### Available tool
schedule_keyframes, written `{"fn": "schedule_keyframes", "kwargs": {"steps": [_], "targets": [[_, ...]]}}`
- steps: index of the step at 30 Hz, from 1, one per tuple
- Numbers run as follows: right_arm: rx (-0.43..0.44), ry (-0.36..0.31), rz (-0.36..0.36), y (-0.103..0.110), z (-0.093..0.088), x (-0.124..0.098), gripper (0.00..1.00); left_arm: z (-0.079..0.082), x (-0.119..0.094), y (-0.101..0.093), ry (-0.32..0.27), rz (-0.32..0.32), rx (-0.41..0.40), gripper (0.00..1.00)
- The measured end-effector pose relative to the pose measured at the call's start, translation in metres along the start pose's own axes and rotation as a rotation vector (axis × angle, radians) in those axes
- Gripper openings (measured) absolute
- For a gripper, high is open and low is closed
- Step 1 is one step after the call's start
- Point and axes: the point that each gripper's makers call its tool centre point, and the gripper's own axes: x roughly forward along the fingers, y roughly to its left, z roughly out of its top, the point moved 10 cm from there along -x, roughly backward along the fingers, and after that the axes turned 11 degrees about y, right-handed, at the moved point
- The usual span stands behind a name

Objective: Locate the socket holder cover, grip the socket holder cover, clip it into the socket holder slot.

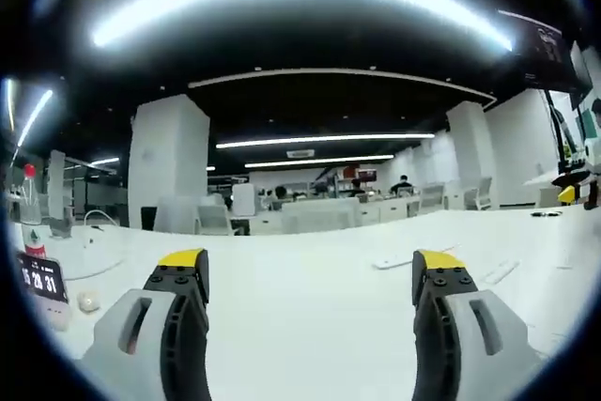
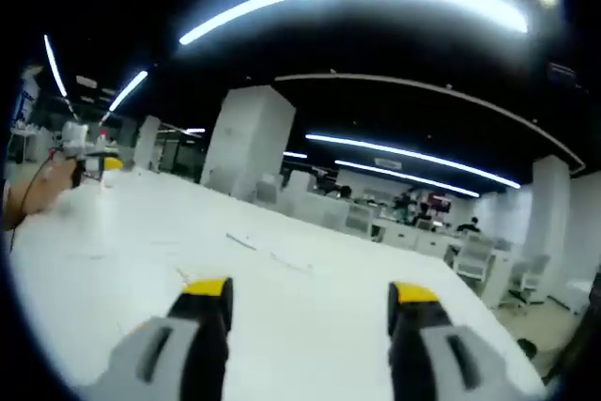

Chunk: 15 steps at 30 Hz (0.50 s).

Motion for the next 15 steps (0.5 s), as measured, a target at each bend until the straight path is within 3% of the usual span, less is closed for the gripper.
{"fn": "schedule_keyframes", "kwargs": {"steps": [7, 15], "targets": [[-0.057, 0.027, 0.025, 0.015, -0.005, 0.002, 0.68, 0.001, -0.001, -0.007, -0.004, -0.021, 0.031, 0.87], [-0.047, 0.05, 0.007, 0.014, -0.007, 0.001, 0.68, -0.001, -0.002, -0.003, 0.012, -0.018, 0.043, 0.87]]}}
